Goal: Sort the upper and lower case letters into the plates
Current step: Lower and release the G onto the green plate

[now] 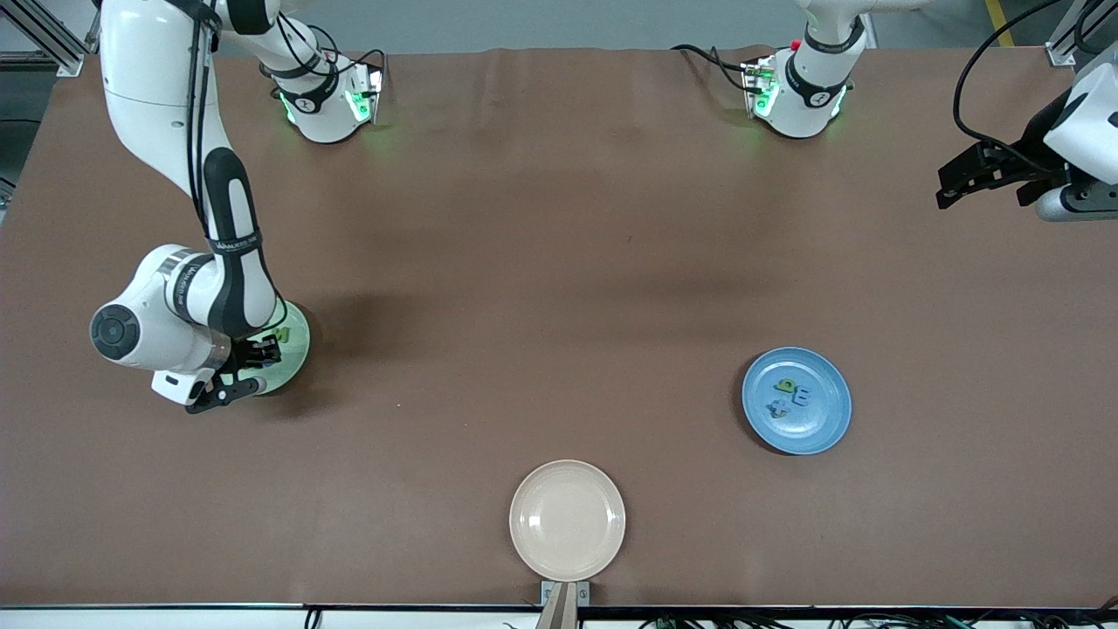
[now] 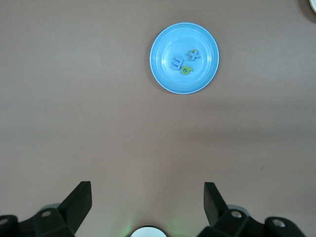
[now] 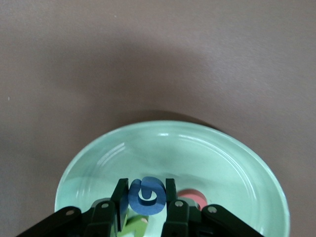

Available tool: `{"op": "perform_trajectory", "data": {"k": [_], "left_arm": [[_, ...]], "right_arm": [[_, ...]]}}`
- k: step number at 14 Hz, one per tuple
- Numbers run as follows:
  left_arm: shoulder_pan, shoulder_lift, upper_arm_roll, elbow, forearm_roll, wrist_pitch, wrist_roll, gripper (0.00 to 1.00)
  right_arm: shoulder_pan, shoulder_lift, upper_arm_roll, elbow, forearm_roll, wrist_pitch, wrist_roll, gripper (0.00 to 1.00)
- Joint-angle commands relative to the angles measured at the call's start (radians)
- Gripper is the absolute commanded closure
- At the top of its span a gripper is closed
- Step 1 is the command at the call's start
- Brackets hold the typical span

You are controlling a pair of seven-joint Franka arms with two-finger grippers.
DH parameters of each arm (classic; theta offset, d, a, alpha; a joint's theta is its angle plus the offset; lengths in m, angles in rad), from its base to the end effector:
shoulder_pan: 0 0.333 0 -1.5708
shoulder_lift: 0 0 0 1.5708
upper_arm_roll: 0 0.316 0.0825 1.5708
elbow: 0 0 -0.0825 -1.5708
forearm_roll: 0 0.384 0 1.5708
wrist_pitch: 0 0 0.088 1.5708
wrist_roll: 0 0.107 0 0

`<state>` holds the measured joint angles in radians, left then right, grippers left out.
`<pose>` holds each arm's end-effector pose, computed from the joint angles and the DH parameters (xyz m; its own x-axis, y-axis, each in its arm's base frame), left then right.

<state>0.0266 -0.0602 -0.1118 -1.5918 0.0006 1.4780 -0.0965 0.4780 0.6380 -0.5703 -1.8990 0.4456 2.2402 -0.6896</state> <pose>0.5240 -0.0466 0.6391 0.9985 0.0120 -0.0530 0.0114 -0.9999 -0.0125 0.6093 -0.0325 0.1940 0.9289 0.3432 -0.1391 0.3360 -0.9390 -0.0732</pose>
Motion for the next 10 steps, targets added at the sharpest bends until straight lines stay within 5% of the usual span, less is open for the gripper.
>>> {"op": "perform_trajectory", "data": {"k": [1,2,3,5,10], "left_arm": [[0.004,-0.007,-0.002,0.001,-0.001,0.007,0.021,0.0],[0.004,-0.007,-0.002,0.0,-0.001,0.007,0.021,0.0],[0.004,-0.007,-0.002,0.001,-0.001,0.007,0.021,0.0],[0.004,-0.007,0.0,0.0,-0.001,0.007,0.021,0.0],[0.004,-0.006,-0.002,0.0,0.001,0.007,0.021,0.0]], "right_arm": [[-0.013,0.017,0.018,0.014,0.048,0.01,-0.024,0.86],[-0.012,0.015,0.018,0.014,0.048,0.006,-0.024,0.82],[-0.01,0.014,0.017,0.012,0.048,0.004,-0.022,0.61],[-0.009,0.008,0.015,0.009,0.048,-0.005,-0.018,0.05],[0.019,-0.108,-0.017,0.012,0.027,-0.189,0.117,0.02]]}}
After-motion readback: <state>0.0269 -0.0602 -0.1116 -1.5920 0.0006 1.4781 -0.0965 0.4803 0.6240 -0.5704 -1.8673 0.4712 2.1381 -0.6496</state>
